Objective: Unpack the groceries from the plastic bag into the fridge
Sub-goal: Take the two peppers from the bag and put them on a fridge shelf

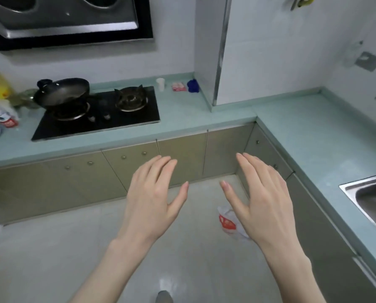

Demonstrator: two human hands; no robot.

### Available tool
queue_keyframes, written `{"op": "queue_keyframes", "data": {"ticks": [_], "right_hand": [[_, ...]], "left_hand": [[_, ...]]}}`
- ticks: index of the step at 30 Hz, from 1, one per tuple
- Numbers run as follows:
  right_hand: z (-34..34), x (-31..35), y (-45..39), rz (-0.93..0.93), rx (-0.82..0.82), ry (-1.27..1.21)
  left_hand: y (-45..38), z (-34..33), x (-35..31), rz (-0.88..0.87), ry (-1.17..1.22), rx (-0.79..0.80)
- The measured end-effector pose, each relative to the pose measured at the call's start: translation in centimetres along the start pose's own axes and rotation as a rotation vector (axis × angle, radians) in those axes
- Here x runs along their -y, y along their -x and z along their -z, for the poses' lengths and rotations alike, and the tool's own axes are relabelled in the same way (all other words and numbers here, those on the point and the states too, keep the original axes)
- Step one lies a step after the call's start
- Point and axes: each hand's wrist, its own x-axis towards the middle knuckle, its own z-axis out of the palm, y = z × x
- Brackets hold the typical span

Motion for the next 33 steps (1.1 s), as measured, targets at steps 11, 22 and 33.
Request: {"op": "queue_keyframes", "data": {"ticks": [11,22,33], "right_hand": [[-2.6,-7.9,2.7,-0.288,0.004,0.110],[-10.7,-17.8,4.7,-0.454,0.055,0.116],[-34.1,-33.5,13.8,-0.603,0.008,0.018]], "left_hand": [[-4.4,-11.6,-1.2,-0.124,0.182,0.086],[-7.6,-28.0,-3.4,-0.220,0.310,0.205],[0.3,-57.3,-3.3,-0.236,0.362,0.354]]}}
